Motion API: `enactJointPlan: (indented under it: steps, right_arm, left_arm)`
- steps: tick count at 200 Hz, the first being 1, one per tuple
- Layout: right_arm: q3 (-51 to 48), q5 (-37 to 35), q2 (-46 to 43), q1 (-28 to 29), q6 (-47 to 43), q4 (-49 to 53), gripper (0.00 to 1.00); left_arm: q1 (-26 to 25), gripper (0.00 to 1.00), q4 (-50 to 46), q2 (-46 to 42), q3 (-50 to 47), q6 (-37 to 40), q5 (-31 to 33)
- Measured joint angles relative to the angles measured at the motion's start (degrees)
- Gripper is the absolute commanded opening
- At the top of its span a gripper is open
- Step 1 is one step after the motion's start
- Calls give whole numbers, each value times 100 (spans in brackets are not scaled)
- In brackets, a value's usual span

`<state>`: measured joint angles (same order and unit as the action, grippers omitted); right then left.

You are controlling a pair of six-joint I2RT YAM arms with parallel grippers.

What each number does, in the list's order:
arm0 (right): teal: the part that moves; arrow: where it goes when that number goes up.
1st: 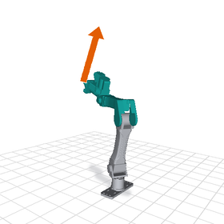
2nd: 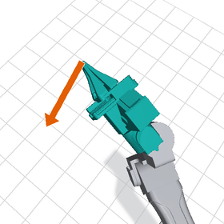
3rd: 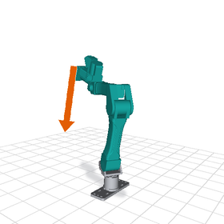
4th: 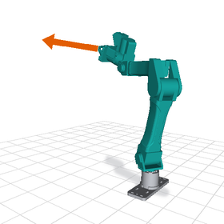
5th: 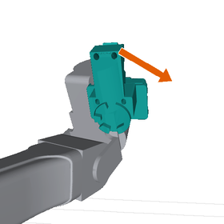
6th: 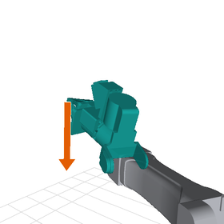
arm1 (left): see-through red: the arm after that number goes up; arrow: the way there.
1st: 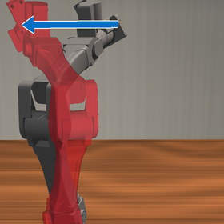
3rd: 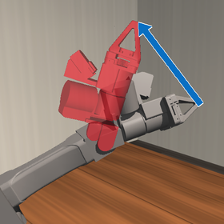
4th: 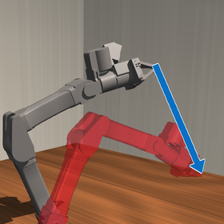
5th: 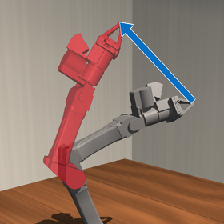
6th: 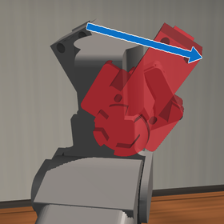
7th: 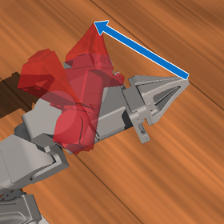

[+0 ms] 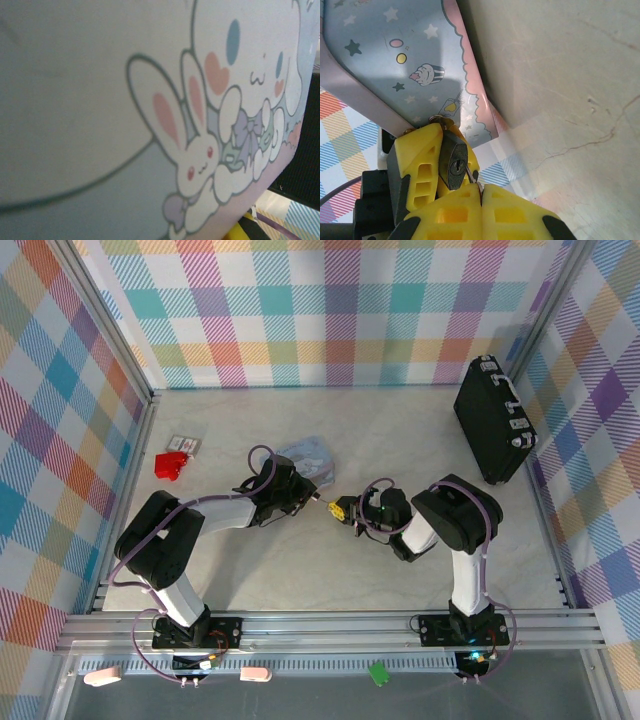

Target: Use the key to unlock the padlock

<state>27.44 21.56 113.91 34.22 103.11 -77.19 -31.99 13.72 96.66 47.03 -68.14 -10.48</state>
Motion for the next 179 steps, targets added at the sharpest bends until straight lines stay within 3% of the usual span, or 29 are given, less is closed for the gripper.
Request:
enactJointPlan:
  steps: [179]
  right_arm:
    - [33,-4,0,0,0,-4,0]
  left_arm:
    - [4,6,208,-13,-101,-48,-2]
